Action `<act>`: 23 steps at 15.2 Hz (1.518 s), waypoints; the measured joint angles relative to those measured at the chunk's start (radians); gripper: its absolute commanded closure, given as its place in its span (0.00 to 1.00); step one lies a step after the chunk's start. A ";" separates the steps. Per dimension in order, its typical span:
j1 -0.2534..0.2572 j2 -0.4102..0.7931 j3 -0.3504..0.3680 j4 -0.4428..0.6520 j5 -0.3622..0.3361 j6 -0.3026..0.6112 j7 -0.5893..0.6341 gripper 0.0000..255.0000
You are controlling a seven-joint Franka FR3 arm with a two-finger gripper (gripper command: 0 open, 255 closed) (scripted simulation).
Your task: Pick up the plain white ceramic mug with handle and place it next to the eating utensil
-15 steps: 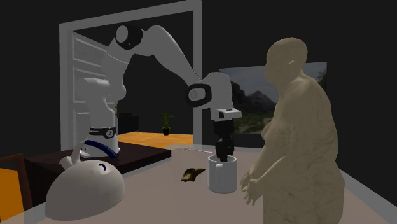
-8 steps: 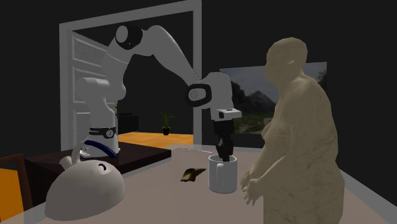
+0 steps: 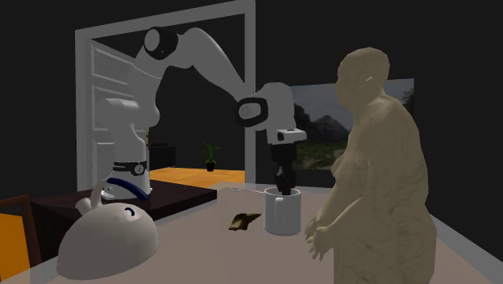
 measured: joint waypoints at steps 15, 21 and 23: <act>-0.004 -0.139 0.009 0.012 0.013 -0.150 -0.010 1.00; -0.006 -0.184 0.012 0.029 0.018 -0.212 -0.016 1.00; -0.006 -0.197 0.012 0.040 0.020 -0.237 -0.017 1.00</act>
